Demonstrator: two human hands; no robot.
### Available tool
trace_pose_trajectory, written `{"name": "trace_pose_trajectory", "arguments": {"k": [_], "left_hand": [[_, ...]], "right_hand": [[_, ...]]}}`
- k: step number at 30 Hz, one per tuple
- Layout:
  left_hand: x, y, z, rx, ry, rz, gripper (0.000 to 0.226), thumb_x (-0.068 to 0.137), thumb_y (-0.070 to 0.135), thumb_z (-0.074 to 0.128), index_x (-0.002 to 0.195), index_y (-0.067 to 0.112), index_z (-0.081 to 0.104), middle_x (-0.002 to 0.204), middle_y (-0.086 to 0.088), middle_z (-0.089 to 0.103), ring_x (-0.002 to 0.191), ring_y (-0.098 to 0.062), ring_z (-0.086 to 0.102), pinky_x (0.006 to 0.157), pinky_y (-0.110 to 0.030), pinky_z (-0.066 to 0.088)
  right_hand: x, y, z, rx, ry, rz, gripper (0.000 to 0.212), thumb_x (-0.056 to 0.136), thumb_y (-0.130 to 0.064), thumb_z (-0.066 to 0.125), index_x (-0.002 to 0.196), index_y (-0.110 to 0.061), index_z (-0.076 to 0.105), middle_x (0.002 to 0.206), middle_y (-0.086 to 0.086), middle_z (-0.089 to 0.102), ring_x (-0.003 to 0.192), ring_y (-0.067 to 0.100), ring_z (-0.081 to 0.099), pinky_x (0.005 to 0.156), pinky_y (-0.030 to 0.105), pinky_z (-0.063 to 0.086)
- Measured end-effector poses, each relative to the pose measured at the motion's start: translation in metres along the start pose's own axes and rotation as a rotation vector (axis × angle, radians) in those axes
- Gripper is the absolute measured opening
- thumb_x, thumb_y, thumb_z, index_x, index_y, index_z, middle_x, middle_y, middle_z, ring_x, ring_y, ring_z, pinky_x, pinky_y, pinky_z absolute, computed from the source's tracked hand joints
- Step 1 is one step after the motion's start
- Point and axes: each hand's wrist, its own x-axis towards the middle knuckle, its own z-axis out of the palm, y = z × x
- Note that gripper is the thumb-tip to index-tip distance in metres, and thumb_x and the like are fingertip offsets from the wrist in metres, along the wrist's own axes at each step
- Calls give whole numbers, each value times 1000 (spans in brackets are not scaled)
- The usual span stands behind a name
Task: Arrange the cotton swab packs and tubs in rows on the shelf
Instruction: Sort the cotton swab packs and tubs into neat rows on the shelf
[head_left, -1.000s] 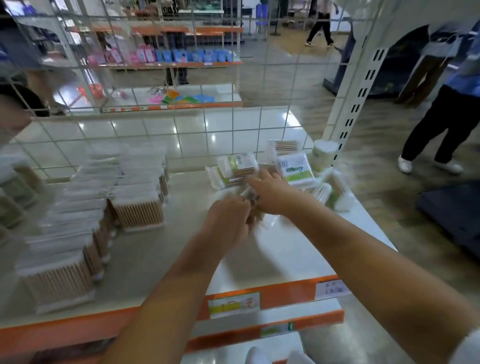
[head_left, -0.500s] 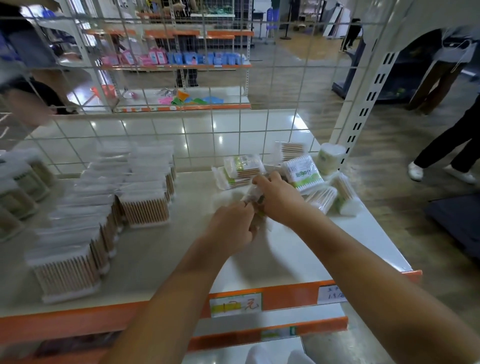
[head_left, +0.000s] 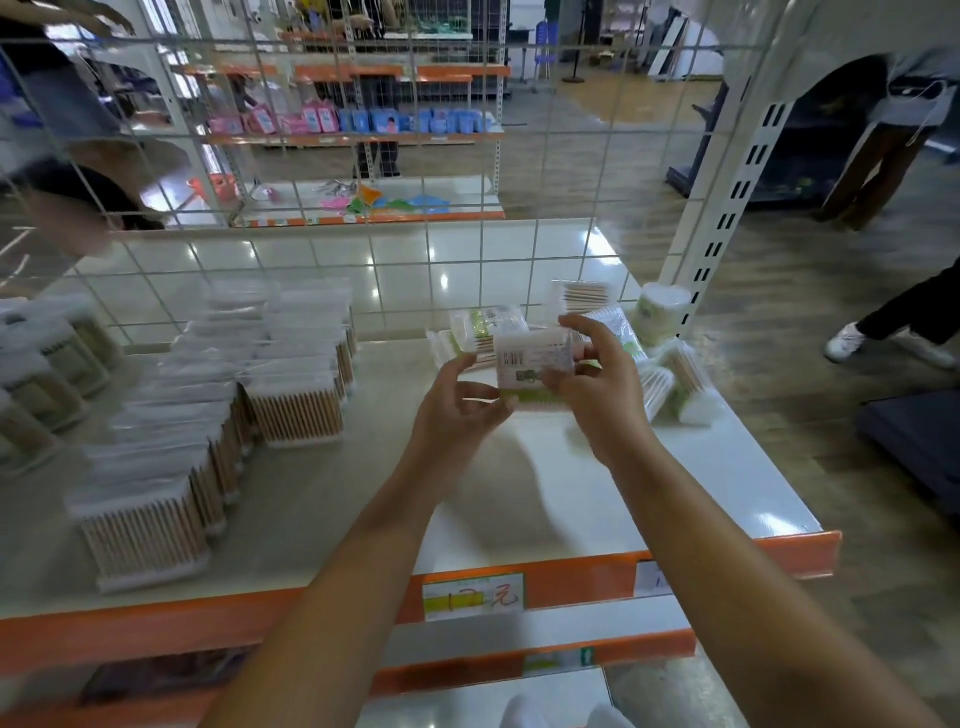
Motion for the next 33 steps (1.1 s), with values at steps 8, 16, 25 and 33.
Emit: {"name": "trace_pose_trajectory", "arguments": {"k": [8,16,25,33], "left_hand": [[-7,-7,-5,-405,-74,-143,29,76,12,68,104,19,62,95,-4,68,94,-20,63,83,-35,49],[-5,-2,-7,-558,-17,-4,23,68,4,71,86,6,58,90,-8,67,87,-23,65,80,-37,51],[-1,17,-22,-318,12,100,33,72,6,70,101,17,60,89,-15,65,84,-28,62,78,-39,48],[-8,10,-20,-345,-30,23,44,63,17,70,106,19,60,87,-7,70,79,-21,69,66,-30,56]], "right_hand": [[-14,-2,-5,378,-70,68,46,79,17,55,103,-22,54,88,8,49,85,25,56,59,22,51],[-21,4,-10,424,-127,74,43,76,11,63,105,-18,51,100,14,54,95,25,58,79,30,53],[-28,7,-15,224,-201,115,48,67,-21,72,111,-24,53,103,4,59,90,9,60,73,19,49],[-36,9,-8,169,-330,136,37,80,7,63,108,-16,56,87,14,58,72,16,61,62,20,51]]}}
